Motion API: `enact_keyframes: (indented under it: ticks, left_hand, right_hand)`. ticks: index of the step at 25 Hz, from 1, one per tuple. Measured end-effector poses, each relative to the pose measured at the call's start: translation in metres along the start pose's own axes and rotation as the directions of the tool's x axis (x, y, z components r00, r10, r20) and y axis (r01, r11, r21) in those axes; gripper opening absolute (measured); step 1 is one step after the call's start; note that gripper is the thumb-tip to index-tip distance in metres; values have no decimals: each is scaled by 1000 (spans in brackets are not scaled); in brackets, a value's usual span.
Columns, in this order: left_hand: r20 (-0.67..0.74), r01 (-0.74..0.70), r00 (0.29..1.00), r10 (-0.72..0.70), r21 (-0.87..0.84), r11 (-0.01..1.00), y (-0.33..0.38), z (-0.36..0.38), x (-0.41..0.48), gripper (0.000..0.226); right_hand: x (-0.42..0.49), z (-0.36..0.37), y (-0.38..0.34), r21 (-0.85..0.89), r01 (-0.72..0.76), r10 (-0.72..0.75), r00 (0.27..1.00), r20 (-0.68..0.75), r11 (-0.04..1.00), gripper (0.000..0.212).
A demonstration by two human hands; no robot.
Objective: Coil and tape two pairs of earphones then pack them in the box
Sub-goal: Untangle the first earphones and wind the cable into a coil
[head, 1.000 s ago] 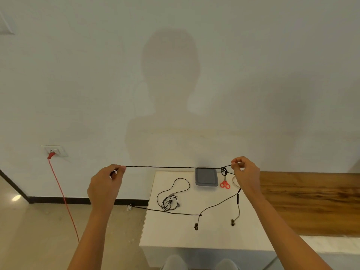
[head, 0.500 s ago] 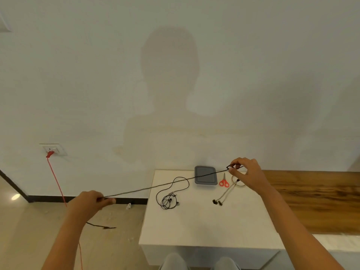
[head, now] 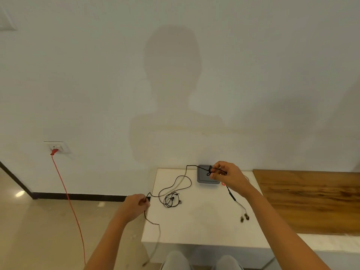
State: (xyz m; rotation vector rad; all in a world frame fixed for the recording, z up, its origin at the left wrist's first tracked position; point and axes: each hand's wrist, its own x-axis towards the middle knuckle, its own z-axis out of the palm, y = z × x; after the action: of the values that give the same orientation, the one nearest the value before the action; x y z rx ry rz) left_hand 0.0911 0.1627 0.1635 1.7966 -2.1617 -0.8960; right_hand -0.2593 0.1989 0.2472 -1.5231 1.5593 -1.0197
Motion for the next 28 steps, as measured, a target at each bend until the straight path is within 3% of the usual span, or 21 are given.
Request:
enact_keyframes:
  ticks: [5,9,11,13,15,19,28]
  left_hand:
    - [-29,-12,1000,9,-91,996,38,9,3,10]
    - [-43,-121,992,116,-163,979,66,10,1,45]
    - [-22,-201,978,208,-373,906,88,5,-3,56]
    - [45,-195,960,275,-599,777,112,2,-7,48]
    - [80,-150,957,277,-682,716,128,4,-8,37]
    - [-5,-98,992,122,-636,765,135,3,-8,18]
    - [-317,-303,936,152,-509,806,139,-13,-11,9]
  right_hand:
    - [-6,19,-2,-72,3,3,996,89,997,9]
    - [-9,32,-11,-114,26,-12,992,123,993,9]
    - [-8,39,-15,-133,28,-11,992,124,991,9]
    - [-7,45,-21,-136,55,-36,990,134,989,10]
    - [-7,49,-26,-120,93,-75,987,144,988,11]
    - [-7,41,-34,-62,77,-70,991,111,995,3]
    - [-6,35,-37,36,-95,101,966,-240,995,11]
